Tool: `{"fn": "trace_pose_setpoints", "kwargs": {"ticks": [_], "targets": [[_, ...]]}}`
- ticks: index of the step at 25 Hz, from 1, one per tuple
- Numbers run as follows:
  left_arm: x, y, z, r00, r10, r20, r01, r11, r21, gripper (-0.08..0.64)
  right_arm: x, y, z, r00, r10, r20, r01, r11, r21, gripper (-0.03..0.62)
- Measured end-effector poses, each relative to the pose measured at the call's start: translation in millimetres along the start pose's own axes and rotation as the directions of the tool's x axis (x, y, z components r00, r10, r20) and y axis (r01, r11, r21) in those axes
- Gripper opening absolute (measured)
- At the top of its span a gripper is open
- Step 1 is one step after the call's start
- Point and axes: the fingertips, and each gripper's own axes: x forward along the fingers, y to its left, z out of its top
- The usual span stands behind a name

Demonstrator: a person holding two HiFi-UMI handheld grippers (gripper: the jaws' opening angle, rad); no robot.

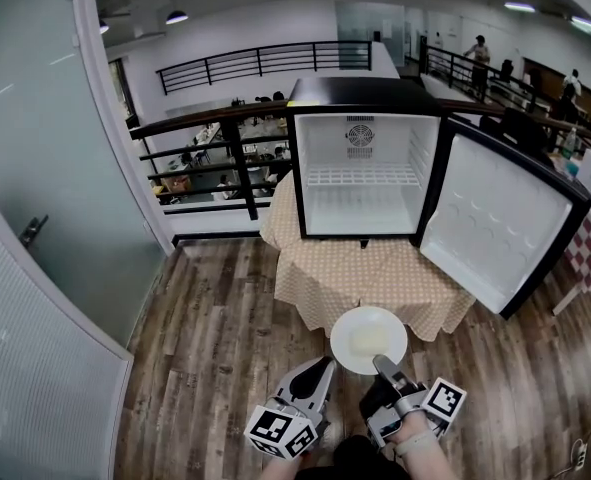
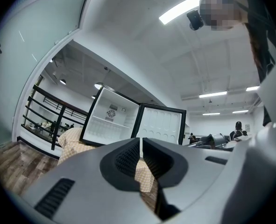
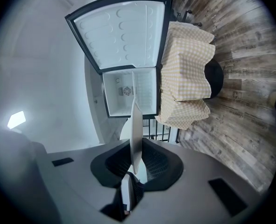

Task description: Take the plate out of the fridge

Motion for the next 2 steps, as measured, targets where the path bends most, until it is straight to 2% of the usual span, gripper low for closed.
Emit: {"fn": "trace_pose_setpoints", "kwargs": {"ticks": [2], "targets": [[-2.8,0.0,0.6,1.0,0.002,-0.001,-0.002,1.0,-0.003,0.025,-1.8,-0.5,-1.8,1.0,-0.006,0.001,0.006,1.0,0.002,0.064]]}}
